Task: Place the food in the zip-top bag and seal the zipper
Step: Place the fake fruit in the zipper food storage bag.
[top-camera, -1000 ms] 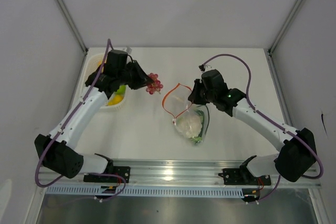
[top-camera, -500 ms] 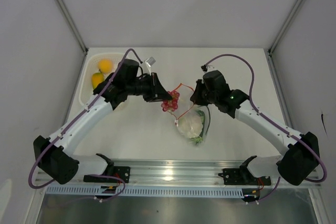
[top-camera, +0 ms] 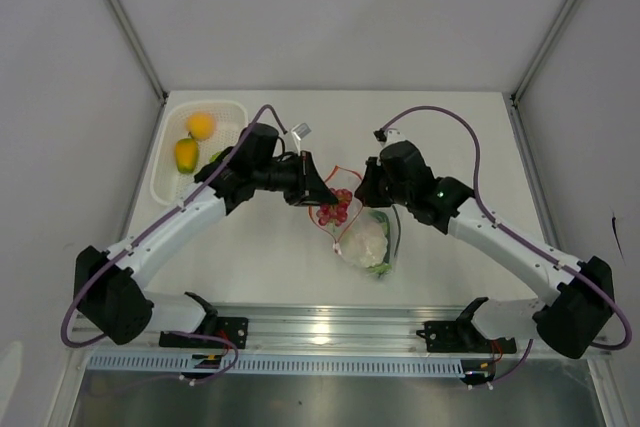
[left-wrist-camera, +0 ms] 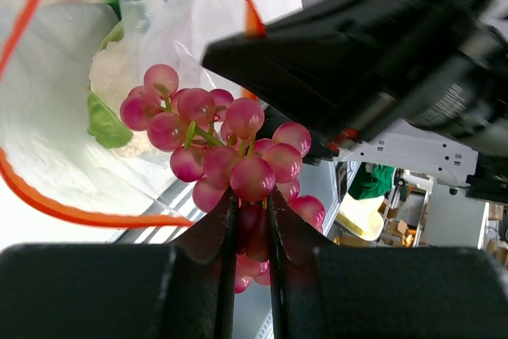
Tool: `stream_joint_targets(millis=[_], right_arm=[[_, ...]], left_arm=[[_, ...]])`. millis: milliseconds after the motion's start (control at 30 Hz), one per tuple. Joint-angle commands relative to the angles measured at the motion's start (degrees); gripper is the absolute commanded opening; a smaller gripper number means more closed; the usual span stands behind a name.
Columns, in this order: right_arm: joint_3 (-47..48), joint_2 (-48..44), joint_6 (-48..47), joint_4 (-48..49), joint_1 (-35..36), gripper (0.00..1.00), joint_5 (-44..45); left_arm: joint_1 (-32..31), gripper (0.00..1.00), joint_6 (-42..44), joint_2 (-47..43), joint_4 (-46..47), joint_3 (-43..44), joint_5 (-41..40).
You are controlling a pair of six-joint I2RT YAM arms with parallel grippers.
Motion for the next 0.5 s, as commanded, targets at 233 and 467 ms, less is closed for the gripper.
stream_joint_targets(millis=[233,467], right_arm=[[3.0,-6.6,1.6,-2.7,1.2,0.00,-0.4],[4.3,-7.6,2.5,-5.9,1.1,0.00,-1.8]], left_arm=[[-1.0,0.05,0.6,7.5,6.2,0.9,3.0],[-2.7,0.08,3.6,9.3,4.1,2.4,-1.7]])
